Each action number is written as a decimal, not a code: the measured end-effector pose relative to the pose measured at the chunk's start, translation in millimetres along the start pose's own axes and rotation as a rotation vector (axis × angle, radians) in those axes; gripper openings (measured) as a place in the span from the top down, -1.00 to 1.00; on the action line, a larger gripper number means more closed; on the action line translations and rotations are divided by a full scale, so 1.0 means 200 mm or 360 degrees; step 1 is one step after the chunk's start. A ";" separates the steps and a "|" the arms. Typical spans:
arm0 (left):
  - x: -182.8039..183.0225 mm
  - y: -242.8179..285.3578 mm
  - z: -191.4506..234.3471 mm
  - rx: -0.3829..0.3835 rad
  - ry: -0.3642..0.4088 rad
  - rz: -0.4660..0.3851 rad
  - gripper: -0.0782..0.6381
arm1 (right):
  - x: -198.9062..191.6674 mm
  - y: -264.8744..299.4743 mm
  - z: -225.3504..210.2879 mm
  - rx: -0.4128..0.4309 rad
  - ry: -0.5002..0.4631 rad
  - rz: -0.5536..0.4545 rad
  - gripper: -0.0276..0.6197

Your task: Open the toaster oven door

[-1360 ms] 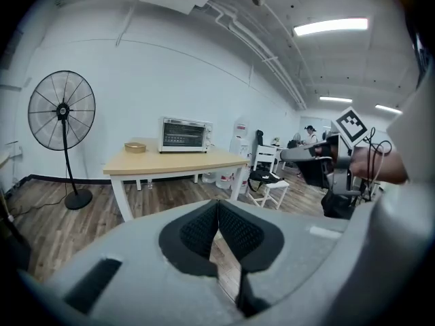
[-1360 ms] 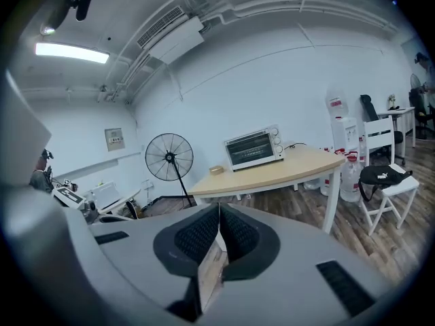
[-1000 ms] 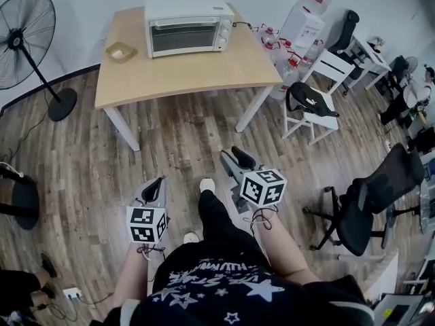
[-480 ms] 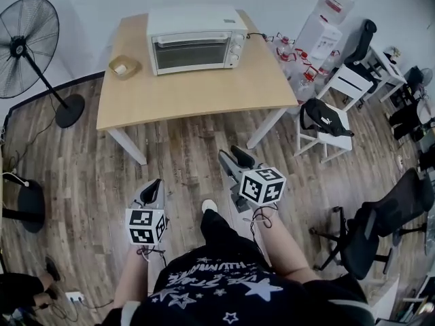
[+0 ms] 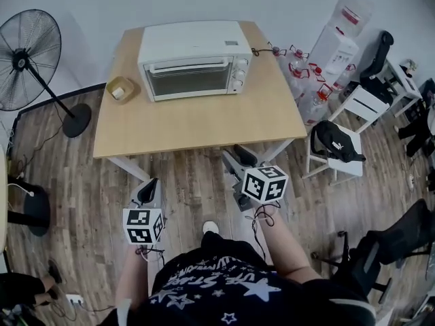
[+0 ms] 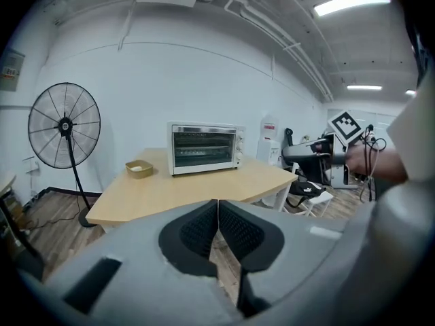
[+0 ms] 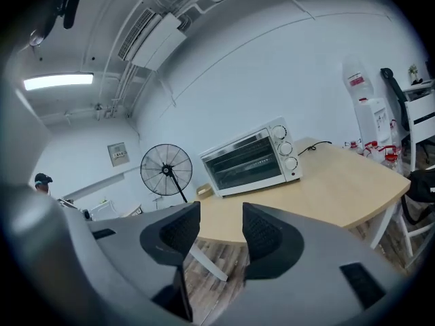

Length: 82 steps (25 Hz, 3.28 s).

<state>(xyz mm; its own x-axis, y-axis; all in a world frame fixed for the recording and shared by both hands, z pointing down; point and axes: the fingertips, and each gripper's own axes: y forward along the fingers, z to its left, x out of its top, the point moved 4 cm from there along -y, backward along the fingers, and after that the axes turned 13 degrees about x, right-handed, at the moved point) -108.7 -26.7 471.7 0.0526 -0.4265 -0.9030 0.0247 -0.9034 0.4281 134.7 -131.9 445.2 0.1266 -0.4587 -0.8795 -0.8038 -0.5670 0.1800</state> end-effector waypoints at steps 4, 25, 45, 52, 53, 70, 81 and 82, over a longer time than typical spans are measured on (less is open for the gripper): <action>0.10 0.13 0.00 0.0081 -0.0015 -0.0016 0.73 | 0.11 0.09 -0.15 0.0036 0.0001 0.0002 0.35; 0.49 0.68 0.27 0.0082 0.0009 -0.0071 0.73 | 0.47 0.43 -0.47 -0.0138 -0.0032 -0.0073 0.41; 0.91 1.31 0.57 -0.0043 0.0047 -0.0101 0.73 | 0.98 0.90 -0.77 -0.0391 -0.0036 -0.0185 0.44; 0.93 1.38 0.58 -0.0081 0.0052 -0.0090 0.73 | 1.03 0.97 -0.86 -0.0457 0.0005 -0.0091 0.48; 0.93 1.39 0.58 -0.0085 0.0054 -0.0089 0.73 | 1.02 0.97 -0.86 -0.0464 0.0004 -0.0074 0.48; 0.87 1.33 0.52 -0.0070 0.0059 -0.0062 0.72 | 0.96 0.94 -0.85 -0.0464 0.0086 0.0015 0.57; 0.76 1.20 0.45 -0.0036 0.0047 -0.0031 0.72 | 0.86 0.85 -0.76 -0.0477 -0.0074 0.0104 0.58; 0.75 1.18 0.44 -0.0034 0.0048 -0.0029 0.73 | 0.84 0.84 -0.75 -0.0483 -0.0088 0.0111 0.58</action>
<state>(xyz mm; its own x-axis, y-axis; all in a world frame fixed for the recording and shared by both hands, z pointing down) -182.8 -308.5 434.4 0.0819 -0.4083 -0.9091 0.0472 -0.9096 0.4128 108.4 -406.4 392.7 0.0388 -0.4707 -0.8814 -0.5982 -0.7175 0.3569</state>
